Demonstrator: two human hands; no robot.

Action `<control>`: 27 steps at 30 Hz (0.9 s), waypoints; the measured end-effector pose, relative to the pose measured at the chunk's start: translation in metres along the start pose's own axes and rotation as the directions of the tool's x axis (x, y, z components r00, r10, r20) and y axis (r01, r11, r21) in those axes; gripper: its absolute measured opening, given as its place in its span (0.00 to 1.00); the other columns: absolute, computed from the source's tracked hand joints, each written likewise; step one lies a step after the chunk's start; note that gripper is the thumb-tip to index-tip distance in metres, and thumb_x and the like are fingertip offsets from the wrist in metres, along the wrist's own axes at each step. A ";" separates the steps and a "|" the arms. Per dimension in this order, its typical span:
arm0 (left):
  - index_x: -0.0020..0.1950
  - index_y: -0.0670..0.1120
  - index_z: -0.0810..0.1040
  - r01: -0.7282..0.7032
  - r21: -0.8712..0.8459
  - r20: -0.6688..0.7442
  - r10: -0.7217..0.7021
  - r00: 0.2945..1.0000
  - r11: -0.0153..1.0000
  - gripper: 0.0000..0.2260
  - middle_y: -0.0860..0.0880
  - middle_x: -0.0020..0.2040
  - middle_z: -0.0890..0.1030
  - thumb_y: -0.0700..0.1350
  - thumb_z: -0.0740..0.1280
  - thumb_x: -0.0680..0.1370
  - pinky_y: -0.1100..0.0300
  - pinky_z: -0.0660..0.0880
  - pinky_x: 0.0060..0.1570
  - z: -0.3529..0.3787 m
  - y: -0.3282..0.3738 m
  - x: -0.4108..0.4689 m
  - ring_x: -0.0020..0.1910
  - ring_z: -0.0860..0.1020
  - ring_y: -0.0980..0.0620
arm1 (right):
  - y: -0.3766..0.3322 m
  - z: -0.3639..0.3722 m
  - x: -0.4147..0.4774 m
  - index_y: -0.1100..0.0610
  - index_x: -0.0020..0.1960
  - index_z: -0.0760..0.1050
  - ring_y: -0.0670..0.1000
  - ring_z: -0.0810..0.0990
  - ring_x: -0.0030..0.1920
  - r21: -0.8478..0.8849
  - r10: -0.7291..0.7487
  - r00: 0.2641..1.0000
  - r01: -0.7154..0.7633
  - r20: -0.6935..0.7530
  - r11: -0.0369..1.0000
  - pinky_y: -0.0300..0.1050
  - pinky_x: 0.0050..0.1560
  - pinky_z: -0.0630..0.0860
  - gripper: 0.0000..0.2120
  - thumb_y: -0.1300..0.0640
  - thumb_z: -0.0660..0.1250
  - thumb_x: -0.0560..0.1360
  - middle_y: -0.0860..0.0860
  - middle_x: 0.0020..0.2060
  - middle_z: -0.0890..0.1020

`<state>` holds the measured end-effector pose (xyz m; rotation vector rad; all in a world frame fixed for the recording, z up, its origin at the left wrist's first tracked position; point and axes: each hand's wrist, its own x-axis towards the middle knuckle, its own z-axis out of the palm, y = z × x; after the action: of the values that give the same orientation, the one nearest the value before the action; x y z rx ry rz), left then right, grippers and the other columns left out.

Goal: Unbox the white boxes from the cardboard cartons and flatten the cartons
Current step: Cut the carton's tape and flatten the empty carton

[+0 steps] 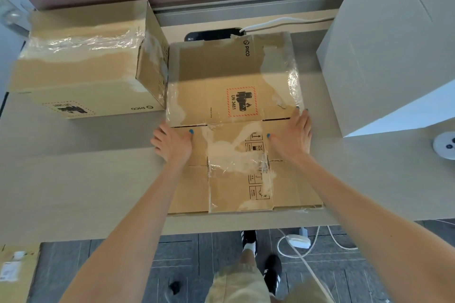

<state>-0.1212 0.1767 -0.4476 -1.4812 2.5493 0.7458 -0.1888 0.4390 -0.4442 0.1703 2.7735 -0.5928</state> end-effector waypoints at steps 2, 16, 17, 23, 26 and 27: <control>0.74 0.42 0.59 0.059 -0.017 0.009 -0.059 0.998 0.998 0.37 0.39 0.71 0.64 0.53 0.74 0.73 0.45 0.63 0.66 -0.004 0.006 0.007 0.69 0.63 0.37 | -0.004 0.000 0.004 0.60 0.77 0.46 0.62 0.50 0.76 0.041 0.051 0.998 -0.050 -0.040 0.998 0.57 0.75 0.53 0.49 0.49 0.73 0.69 0.61 0.76 0.51; 0.69 0.49 0.68 0.027 -0.365 0.037 -0.014 0.999 0.931 0.29 0.48 0.59 0.79 0.55 0.73 0.71 0.51 0.72 0.55 -0.026 0.015 0.034 0.58 0.76 0.43 | -0.006 -0.025 0.036 0.64 0.68 0.63 0.60 0.63 0.67 0.191 0.282 0.957 -0.265 -0.072 0.945 0.51 0.67 0.61 0.38 0.46 0.75 0.68 0.60 0.65 0.67; 0.68 0.49 0.68 0.024 -0.359 0.032 -0.013 0.999 0.933 0.26 0.49 0.55 0.80 0.54 0.71 0.74 0.53 0.70 0.52 -0.028 0.019 0.031 0.55 0.77 0.43 | -0.006 -0.027 0.036 0.64 0.67 0.65 0.60 0.64 0.66 0.175 0.254 0.963 -0.235 -0.093 0.956 0.51 0.66 0.62 0.36 0.46 0.75 0.68 0.60 0.64 0.67; 0.67 0.48 0.64 0.021 -0.359 0.016 -0.016 1.000 0.933 0.18 0.46 0.50 0.82 0.48 0.64 0.79 0.53 0.70 0.48 -0.037 0.027 0.018 0.50 0.79 0.41 | -0.017 -0.041 0.024 0.57 0.61 0.62 0.57 0.74 0.47 0.326 0.124 0.988 -0.087 -0.095 0.941 0.46 0.37 0.67 0.18 0.58 0.65 0.76 0.53 0.57 0.72; 0.65 0.49 0.64 -0.013 -0.374 0.002 0.015 1.000 0.927 0.16 0.47 0.46 0.80 0.45 0.64 0.80 0.52 0.70 0.47 -0.041 0.026 0.012 0.47 0.78 0.42 | -0.025 -0.046 0.017 0.55 0.61 0.61 0.54 0.74 0.34 0.389 0.129 0.989 -0.092 -0.070 0.917 0.43 0.29 0.64 0.14 0.64 0.56 0.77 0.53 0.45 0.78; 0.65 0.49 0.64 -0.028 -0.379 -0.007 0.027 1.000 0.925 0.16 0.49 0.43 0.79 0.44 0.64 0.79 0.52 0.70 0.46 -0.043 0.025 0.007 0.46 0.78 0.42 | -0.026 -0.048 0.013 0.55 0.61 0.61 0.54 0.74 0.34 0.394 0.123 0.989 -0.084 -0.076 0.915 0.43 0.29 0.65 0.14 0.65 0.55 0.77 0.53 0.43 0.78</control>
<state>-0.1397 0.1617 -0.4033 -1.5413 2.5324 1.3056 -0.2184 0.4356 -0.3968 0.4412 2.6838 -1.1331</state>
